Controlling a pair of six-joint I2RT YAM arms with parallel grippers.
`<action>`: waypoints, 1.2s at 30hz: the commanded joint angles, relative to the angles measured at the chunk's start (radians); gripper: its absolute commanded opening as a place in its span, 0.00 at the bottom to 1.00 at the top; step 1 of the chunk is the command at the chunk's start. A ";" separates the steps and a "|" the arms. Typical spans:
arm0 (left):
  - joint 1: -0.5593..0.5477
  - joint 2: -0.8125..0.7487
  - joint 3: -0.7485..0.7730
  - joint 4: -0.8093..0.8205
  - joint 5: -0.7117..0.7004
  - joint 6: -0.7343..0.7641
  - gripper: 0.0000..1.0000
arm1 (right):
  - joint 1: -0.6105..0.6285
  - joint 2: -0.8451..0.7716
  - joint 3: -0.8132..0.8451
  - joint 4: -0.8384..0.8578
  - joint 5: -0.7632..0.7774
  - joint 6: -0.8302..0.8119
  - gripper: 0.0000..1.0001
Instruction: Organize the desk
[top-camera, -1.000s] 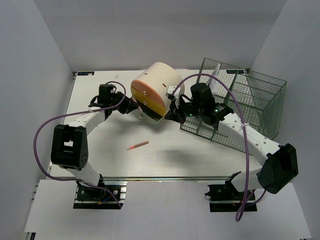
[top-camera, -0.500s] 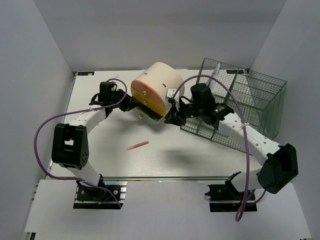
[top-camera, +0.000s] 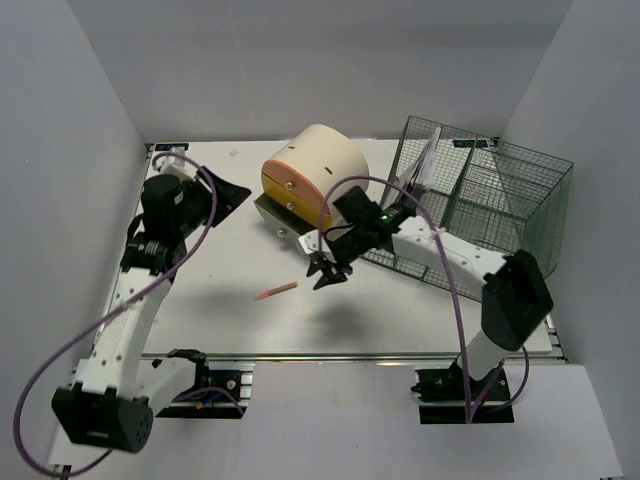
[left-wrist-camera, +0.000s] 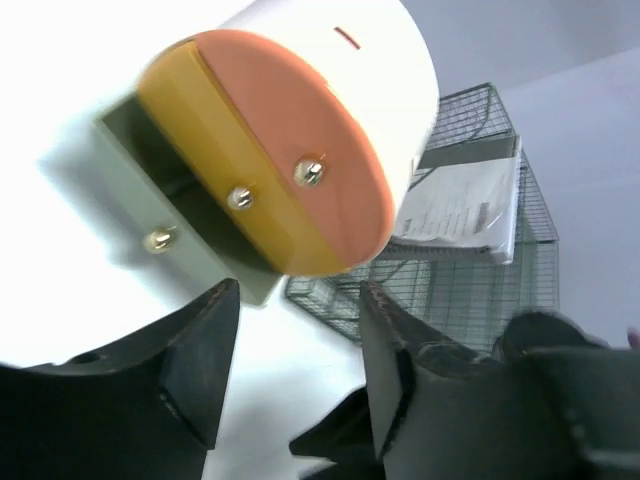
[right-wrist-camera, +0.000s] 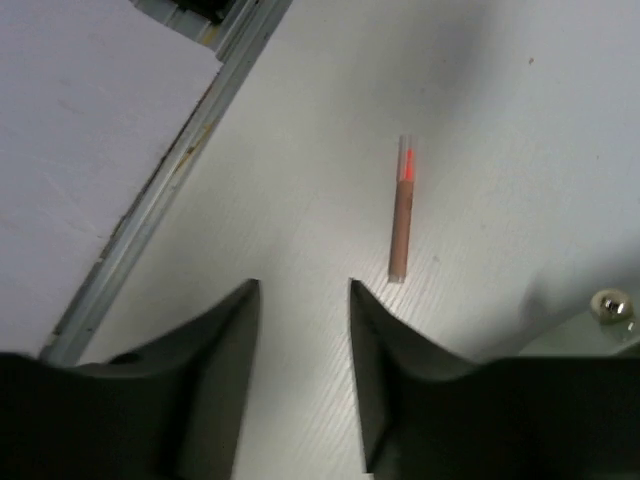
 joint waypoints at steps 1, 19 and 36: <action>0.002 -0.099 -0.057 -0.172 -0.147 0.059 0.62 | 0.065 0.086 0.114 0.059 0.076 0.059 0.40; 0.002 -0.443 -0.053 -0.511 -0.564 0.051 0.70 | 0.232 0.423 0.252 0.206 0.467 0.296 0.46; -0.007 -0.509 -0.071 -0.585 -0.592 0.008 0.71 | 0.255 0.517 0.266 0.258 0.597 0.302 0.49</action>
